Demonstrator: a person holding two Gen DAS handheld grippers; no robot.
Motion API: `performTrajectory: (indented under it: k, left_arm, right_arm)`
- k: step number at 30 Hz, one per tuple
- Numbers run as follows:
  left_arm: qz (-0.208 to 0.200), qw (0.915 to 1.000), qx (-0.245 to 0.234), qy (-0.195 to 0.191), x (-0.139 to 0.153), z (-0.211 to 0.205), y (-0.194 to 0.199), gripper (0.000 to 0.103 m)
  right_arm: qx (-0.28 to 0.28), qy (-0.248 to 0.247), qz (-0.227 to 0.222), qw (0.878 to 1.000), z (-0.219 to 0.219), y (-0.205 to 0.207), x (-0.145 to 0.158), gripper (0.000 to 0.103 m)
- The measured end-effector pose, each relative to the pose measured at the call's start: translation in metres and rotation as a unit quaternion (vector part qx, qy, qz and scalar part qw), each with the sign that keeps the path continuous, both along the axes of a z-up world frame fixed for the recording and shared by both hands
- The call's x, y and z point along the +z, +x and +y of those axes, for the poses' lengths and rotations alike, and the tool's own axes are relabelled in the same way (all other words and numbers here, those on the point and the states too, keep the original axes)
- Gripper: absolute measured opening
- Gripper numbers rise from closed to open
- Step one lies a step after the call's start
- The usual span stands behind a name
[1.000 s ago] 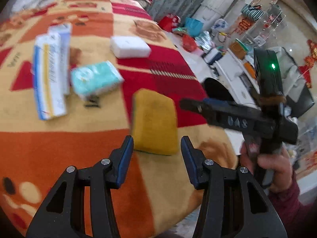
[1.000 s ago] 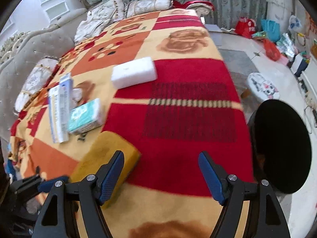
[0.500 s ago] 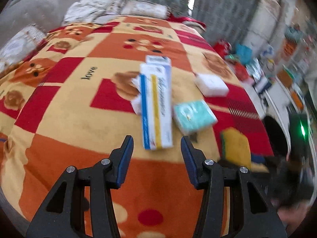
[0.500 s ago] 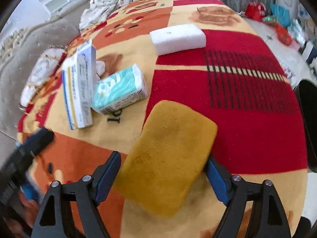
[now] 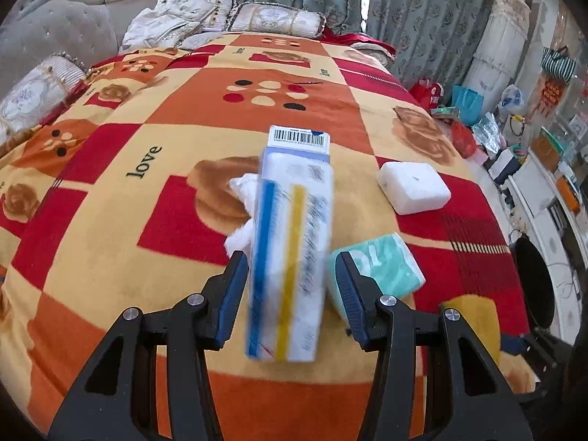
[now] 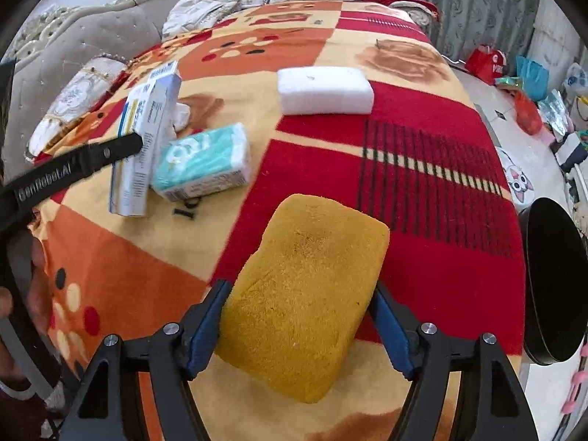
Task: Collect trash
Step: 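Grasp the blue-white medicine box with the left tool, then carry the medicine box and sponge over the black bin with both tools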
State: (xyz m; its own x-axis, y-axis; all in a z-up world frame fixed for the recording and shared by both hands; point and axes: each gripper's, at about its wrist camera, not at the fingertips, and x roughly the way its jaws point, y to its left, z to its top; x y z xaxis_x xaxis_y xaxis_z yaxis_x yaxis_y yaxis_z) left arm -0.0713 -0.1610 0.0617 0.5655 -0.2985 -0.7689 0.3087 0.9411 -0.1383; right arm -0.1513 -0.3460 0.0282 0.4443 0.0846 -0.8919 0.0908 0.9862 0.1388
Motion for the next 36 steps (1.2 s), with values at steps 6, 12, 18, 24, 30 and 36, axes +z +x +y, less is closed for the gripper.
performTrajectory:
  k: [6, 12, 18, 24, 30, 36]
  left_arm:
    - [0.018, 0.9998, -0.004, 0.003, -0.008, 0.002, 0.002, 0.04]
    - [0.017, 0.9998, -0.006, -0.01, -0.003, 0.009, -0.009, 0.039]
    - [-0.001, 0.9996, -0.019, -0.02, 0.021, 0.01, -0.029, 0.039]
    - [-0.012, 0.9988, -0.039, -0.028, 0.039, -0.004, -0.05, 0.039]
    - [-0.017, 0.9975, -0.062, -0.028, 0.048, -0.026, -0.065, 0.039]
    - [-0.021, 0.996, -0.082, -0.031, 0.055, -0.05, -0.074, 0.039]
  right_arm:
    - [0.008, 0.013, -0.022, 1.0, -0.002, -0.008, 0.006, 0.068]
    - [0.012, 0.01, -0.05, 0.999, -0.003, -0.017, 0.023, 0.066]
    - [0.007, 0.008, -0.072, 0.997, -0.009, -0.024, 0.04, 0.066]
    - [-0.003, 0.004, -0.09, 0.996, -0.015, -0.032, 0.053, 0.066]
    - [-0.009, -0.012, -0.1, 0.995, -0.025, -0.043, 0.062, 0.066]
    - [-0.022, -0.019, -0.107, 0.994, -0.042, -0.053, 0.067, 0.066]
